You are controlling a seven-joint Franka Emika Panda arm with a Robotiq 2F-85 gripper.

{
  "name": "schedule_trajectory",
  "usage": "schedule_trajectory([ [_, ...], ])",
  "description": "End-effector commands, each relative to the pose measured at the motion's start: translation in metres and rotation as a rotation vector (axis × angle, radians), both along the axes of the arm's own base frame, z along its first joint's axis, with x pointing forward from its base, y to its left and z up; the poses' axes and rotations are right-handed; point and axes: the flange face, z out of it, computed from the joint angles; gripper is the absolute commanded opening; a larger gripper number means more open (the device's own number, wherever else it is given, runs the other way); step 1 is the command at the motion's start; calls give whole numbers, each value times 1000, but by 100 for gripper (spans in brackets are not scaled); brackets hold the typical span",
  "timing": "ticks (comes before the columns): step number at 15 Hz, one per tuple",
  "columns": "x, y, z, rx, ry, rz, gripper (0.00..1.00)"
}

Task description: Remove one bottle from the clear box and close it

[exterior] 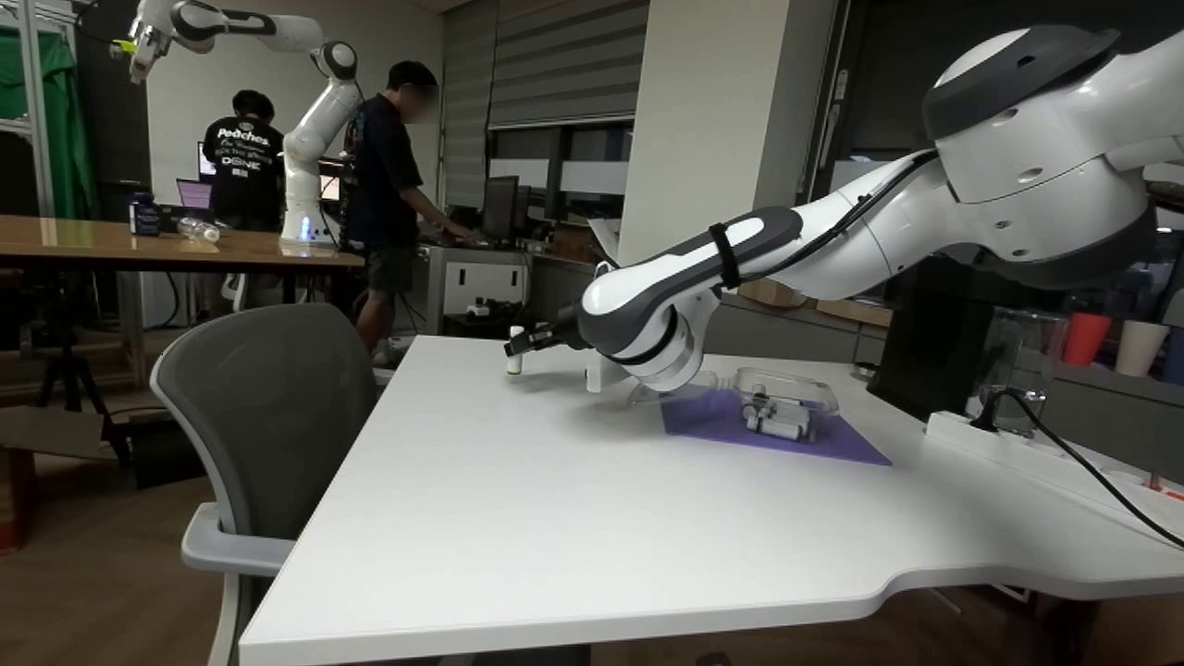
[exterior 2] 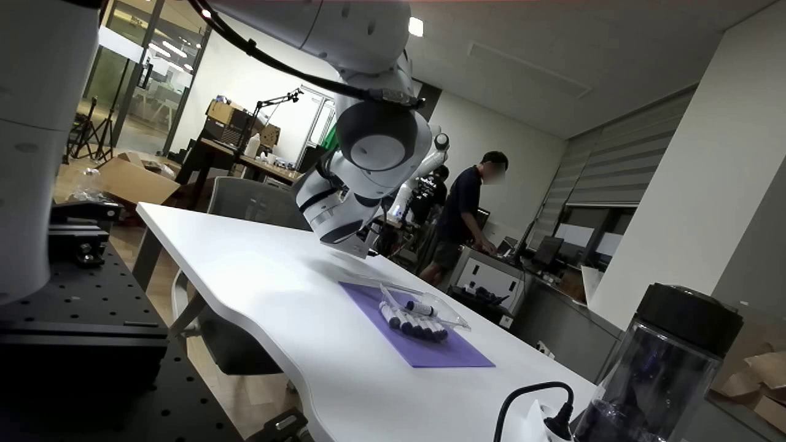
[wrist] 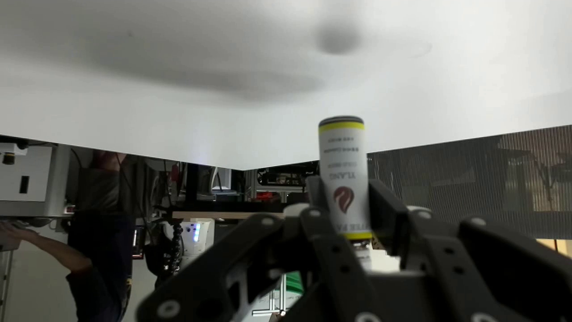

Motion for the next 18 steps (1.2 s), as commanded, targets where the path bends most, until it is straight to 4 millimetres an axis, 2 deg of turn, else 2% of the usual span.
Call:
schedule_trajectory([
  [1, 0, 0, 0, 0, 0, 0, 29],
  [11, 0, 0, 0, 0, 0, 0, 29],
  [12, 0, 0, 0, 0, 0, 0, 7],
  [18, -3, 3, 2, -6, -32, 13, 7],
])
